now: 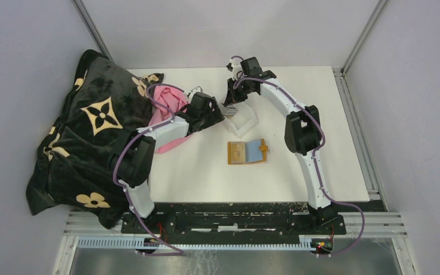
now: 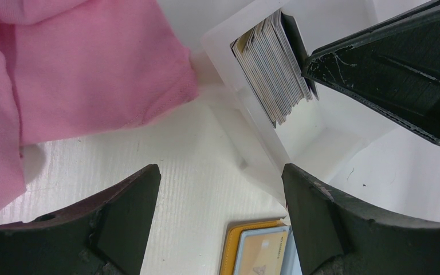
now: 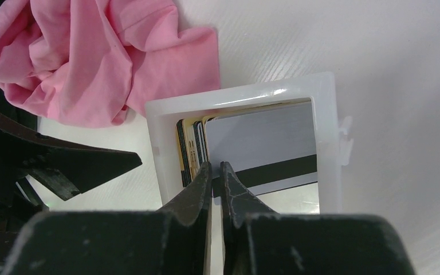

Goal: Put the credit cards into the card holder
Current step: Pick up the credit card from the storage box.

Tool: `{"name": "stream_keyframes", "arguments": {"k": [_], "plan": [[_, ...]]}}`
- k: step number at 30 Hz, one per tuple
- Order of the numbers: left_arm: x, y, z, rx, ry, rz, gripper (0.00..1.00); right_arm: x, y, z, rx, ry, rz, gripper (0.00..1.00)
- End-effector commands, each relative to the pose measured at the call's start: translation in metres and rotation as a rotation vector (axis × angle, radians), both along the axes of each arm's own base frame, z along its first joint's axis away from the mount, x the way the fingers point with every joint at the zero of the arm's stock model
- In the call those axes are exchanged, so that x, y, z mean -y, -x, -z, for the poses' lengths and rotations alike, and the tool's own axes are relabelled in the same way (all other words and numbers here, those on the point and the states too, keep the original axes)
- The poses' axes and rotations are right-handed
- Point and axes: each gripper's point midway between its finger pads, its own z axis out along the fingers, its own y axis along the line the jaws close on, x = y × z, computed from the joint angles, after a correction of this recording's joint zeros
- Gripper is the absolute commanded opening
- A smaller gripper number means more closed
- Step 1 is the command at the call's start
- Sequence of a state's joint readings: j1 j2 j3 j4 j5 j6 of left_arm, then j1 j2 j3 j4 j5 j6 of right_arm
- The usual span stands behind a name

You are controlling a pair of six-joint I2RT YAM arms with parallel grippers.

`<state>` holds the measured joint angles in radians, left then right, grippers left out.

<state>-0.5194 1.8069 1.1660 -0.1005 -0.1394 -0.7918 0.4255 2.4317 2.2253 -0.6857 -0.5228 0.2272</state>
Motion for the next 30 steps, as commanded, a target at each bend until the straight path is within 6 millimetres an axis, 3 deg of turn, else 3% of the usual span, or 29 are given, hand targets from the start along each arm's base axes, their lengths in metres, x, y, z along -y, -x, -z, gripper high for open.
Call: {"name": "stream_keyframes", "arguments": {"k": [1,5,30], "plan": [[0.002,-0.008,-0.006,0.034,-0.004,-0.005,0.85,-0.008,0.009,-0.044,0.047,-0.035,-0.028,0.06],[0.000,-0.007,-0.007,0.039,-0.004,-0.009,0.85,0.004,0.005,-0.044,0.082,0.037,0.006,0.01],[-0.003,-0.007,-0.015,0.065,-0.009,-0.018,0.85,0.034,-0.002,-0.065,0.174,0.159,0.104,0.01]]}}
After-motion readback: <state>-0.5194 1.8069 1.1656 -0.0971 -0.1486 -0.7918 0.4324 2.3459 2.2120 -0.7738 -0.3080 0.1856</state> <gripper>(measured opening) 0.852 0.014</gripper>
